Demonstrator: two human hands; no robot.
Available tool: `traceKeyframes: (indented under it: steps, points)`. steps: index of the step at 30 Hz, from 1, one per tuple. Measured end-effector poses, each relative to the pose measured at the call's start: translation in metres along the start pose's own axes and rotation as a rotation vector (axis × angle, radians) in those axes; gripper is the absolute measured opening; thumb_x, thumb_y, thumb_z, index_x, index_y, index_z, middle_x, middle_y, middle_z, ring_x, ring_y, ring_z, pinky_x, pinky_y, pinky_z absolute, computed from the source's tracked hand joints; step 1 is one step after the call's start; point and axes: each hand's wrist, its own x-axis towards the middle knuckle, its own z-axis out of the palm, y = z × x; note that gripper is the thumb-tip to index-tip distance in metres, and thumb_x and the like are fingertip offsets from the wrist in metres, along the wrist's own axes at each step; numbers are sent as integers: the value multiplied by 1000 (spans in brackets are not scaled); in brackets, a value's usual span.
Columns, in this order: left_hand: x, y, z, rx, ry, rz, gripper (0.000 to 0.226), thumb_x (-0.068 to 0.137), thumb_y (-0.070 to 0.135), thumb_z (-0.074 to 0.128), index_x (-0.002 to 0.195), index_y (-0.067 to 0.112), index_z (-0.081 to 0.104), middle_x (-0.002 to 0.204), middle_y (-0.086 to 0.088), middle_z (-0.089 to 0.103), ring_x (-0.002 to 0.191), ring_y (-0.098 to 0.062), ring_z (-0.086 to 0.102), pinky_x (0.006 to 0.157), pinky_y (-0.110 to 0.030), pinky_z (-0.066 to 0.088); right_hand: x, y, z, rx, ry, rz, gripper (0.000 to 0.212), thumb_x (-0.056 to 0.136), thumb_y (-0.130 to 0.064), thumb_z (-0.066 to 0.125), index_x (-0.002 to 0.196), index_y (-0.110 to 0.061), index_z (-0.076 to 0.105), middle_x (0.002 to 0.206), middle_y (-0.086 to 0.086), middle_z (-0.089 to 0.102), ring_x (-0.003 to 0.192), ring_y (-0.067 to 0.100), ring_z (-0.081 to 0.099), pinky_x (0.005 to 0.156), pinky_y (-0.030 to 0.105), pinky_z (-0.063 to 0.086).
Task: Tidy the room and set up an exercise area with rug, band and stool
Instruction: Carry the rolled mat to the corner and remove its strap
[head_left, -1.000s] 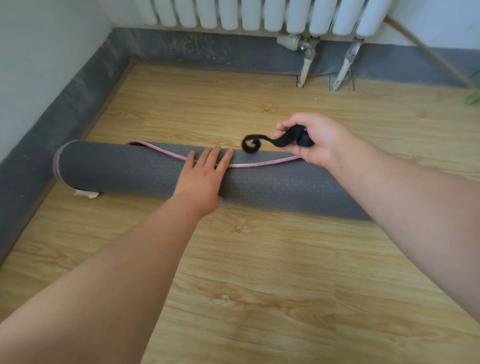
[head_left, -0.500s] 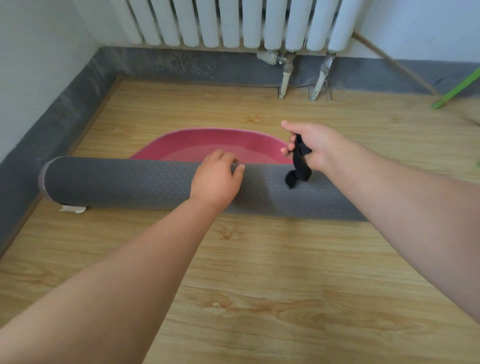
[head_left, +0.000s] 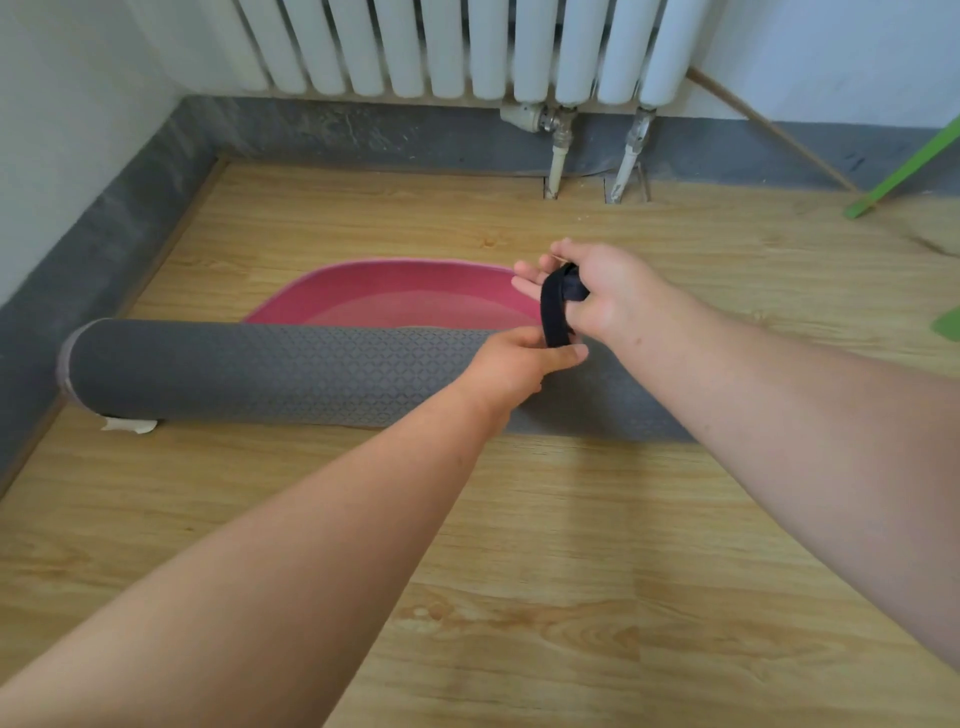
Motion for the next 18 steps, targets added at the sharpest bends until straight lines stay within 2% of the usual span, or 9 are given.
traceKeyframes:
  steps: [2, 5, 7, 11, 14, 16, 18]
  points:
    - [1, -3, -4, 1, 70, -18, 19, 86, 23, 71, 103, 15, 71, 97, 6, 69, 93, -9, 59, 83, -27, 46, 3, 0, -2, -66, 9, -21, 12, 100, -9, 46, 107, -1, 53, 91, 15, 59, 83, 34, 69, 72, 46, 59]
    - [8, -7, -14, 62, 210, 7, 11, 83, 23, 73, 86, 14, 67, 85, 0, 67, 83, -14, 59, 81, -32, 50, 8, -4, -14, -166, 83, -51, 21, 100, -11, 48, 116, 1, 54, 100, 19, 65, 90, 33, 70, 76, 46, 60]
    - [17, -5, -23, 153, 317, 94, 13, 81, 23, 74, 77, 16, 63, 74, 3, 63, 71, -13, 56, 67, -27, 45, 10, -7, -22, -213, 107, -59, 21, 98, -13, 52, 114, 0, 55, 105, 21, 65, 90, 32, 70, 74, 45, 61]
    - [34, 7, -33, 239, 472, 186, 11, 90, 28, 63, 90, 17, 64, 72, 11, 61, 68, -6, 54, 57, -20, 37, 15, -4, -35, -348, 97, -63, 46, 95, -23, 60, 133, -2, 47, 103, 24, 66, 86, 31, 72, 69, 39, 62]
    - [47, 7, -32, 208, 523, 165, 21, 95, 31, 55, 97, 13, 65, 80, 5, 65, 73, -10, 56, 58, -20, 37, 17, -1, -40, -509, 115, -66, 45, 90, -32, 66, 123, -2, 56, 92, 15, 68, 66, 21, 70, 59, 30, 61]
    - [53, 3, -28, 177, 532, 158, 25, 96, 32, 52, 95, 11, 65, 84, 0, 67, 77, -16, 58, 64, -26, 40, 19, 10, -41, -560, 124, -46, 38, 87, -36, 69, 108, -5, 63, 82, 10, 64, 56, 15, 62, 53, 24, 57]
    - [56, 1, -24, 170, 535, 143, 26, 97, 33, 49, 90, 11, 63, 81, -1, 66, 75, -17, 57, 66, -28, 40, 19, 23, -42, -556, 112, -21, 34, 85, -36, 71, 101, -7, 62, 75, 7, 60, 51, 14, 57, 48, 21, 54]
